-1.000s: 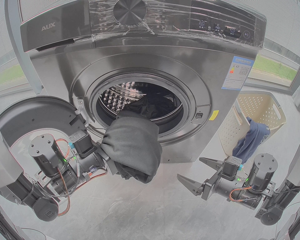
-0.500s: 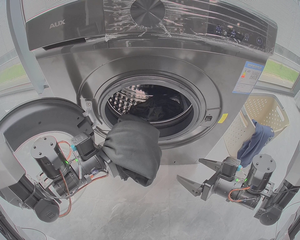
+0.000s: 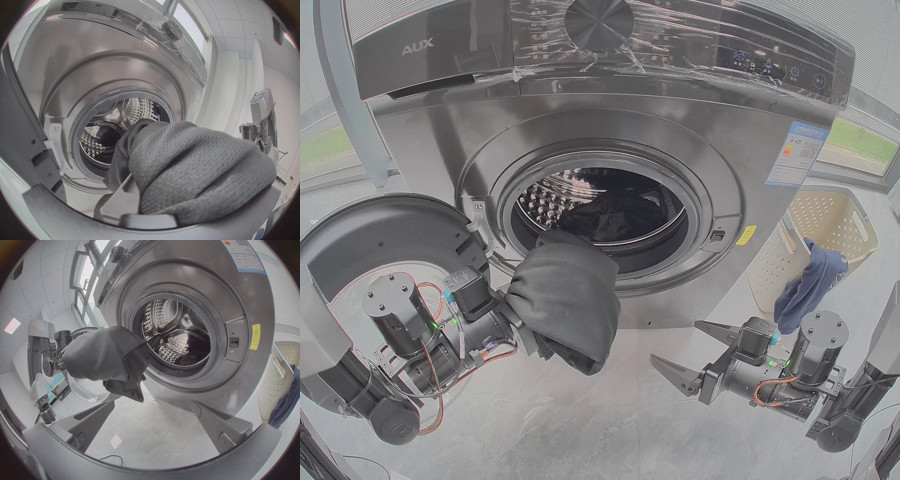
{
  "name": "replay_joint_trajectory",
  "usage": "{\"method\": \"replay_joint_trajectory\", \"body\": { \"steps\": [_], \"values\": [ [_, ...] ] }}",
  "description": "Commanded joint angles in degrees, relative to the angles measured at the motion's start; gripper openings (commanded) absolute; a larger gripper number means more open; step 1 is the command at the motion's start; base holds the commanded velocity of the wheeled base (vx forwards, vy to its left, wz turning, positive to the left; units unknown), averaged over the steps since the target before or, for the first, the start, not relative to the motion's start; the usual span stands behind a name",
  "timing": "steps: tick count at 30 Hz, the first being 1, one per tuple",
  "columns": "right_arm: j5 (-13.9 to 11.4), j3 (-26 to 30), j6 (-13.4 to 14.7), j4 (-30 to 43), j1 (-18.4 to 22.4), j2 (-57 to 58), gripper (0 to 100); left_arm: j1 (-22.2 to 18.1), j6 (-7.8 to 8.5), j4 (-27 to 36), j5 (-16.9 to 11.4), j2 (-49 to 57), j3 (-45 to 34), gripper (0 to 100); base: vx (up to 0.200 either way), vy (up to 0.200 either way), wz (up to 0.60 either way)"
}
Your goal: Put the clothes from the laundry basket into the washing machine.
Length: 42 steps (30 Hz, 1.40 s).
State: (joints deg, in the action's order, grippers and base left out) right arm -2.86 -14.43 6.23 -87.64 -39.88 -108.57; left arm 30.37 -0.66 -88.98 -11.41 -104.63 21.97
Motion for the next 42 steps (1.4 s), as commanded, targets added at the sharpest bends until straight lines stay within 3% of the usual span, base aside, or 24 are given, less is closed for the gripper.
{"method": "replay_joint_trajectory", "body": {
  "steps": [1, 13, 29, 38, 40, 41, 42],
  "values": [
    [0.0, 0.0, 0.0, 0.0, -0.1, -0.3, 100, 0.0, -0.04, -0.1, 0.0, -0.2, -0.1, 0, 0.000, 0.000, 0.00],
    [0.0, 0.1, 0.0, 0.0, -0.2, -0.5, 100, 0.4, 0.13, 0.0, 0.0, -0.7, -0.4, 0, 0.000, 0.000, 0.00],
    [0.0, 0.3, 0.1, 0.1, -1.3, -0.5, 100, 0.7, 0.13, -0.1, 0.0, -1.5, -0.3, 0, 0.188, 0.000, 0.00],
    [-0.1, 4.0, -0.1, 0.0, -6.2, 0.4, 100, 1.3, 0.13, -0.1, 0.2, -2.9, -0.6, 0, 0.000, 0.000, 0.00],
    [0.1, 4.2, 0.0, 0.0, -7.1, 0.6, 100, 1.9, 0.04, 0.0, 0.8, -3.8, -0.7, 0, 0.000, 0.000, 0.00],
    [0.2, 4.2, 0.1, 0.0, -8.6, 1.3, 100, 4.3, -0.84, 0.1, 4.7, -6.2, 0.3, 0, 0.000, 0.000, 0.00],
    [0.2, 4.2, 0.1, 0.0, -8.8, 1.4, 100, 4.8, -1.01, 0.1, 5.7, -7.5, 0.8, 0, 0.000, 0.000, 0.00]
  ]
}}
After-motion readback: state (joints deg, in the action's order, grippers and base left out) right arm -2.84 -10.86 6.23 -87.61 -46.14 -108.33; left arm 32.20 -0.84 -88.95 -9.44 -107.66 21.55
